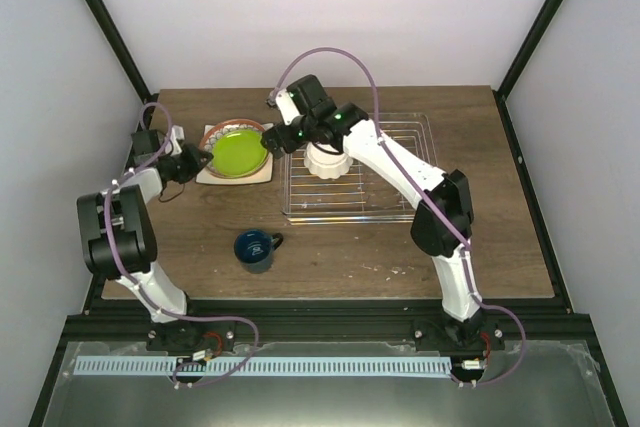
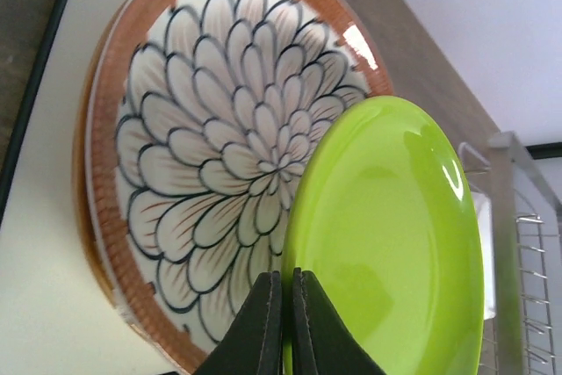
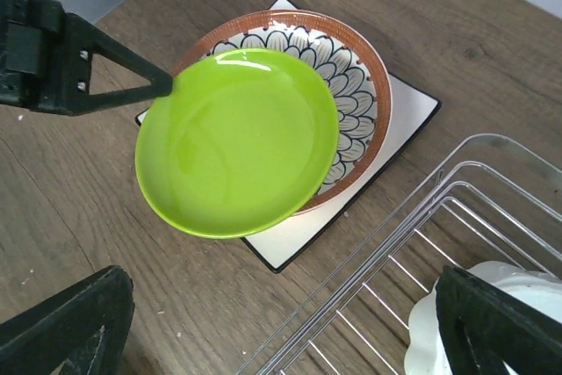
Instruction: Load the mixed dishes into the dish rack
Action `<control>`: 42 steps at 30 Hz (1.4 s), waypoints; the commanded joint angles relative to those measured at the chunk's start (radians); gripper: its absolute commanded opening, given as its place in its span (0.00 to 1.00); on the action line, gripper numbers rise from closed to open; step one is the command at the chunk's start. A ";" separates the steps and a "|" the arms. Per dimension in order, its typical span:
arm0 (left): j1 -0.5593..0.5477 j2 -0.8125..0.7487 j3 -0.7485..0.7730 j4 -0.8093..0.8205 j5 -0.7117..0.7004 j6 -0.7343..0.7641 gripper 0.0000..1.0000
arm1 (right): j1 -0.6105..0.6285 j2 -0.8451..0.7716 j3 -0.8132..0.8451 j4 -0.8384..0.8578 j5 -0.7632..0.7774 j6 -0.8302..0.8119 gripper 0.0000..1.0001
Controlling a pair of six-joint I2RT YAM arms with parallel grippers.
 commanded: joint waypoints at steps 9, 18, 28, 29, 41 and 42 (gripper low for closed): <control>0.006 -0.139 0.005 0.044 0.062 -0.011 0.00 | -0.074 0.061 0.090 -0.079 -0.184 0.147 0.93; 0.006 -0.228 0.005 -0.020 0.065 0.020 0.00 | -0.080 0.084 0.079 -0.024 -0.331 0.193 0.91; 0.006 -0.320 -0.063 -0.031 0.072 0.043 0.00 | -0.081 0.129 0.086 0.046 -0.465 0.215 0.87; 0.005 -0.329 -0.071 -0.027 0.075 0.041 0.00 | -0.081 0.135 0.089 0.053 -0.477 0.218 0.87; 0.005 -0.422 -0.137 -0.007 0.097 0.033 0.00 | -0.081 0.233 0.122 0.112 -0.606 0.230 0.77; 0.005 -0.424 -0.141 0.002 0.101 0.026 0.00 | -0.081 0.237 0.123 0.120 -0.618 0.233 0.76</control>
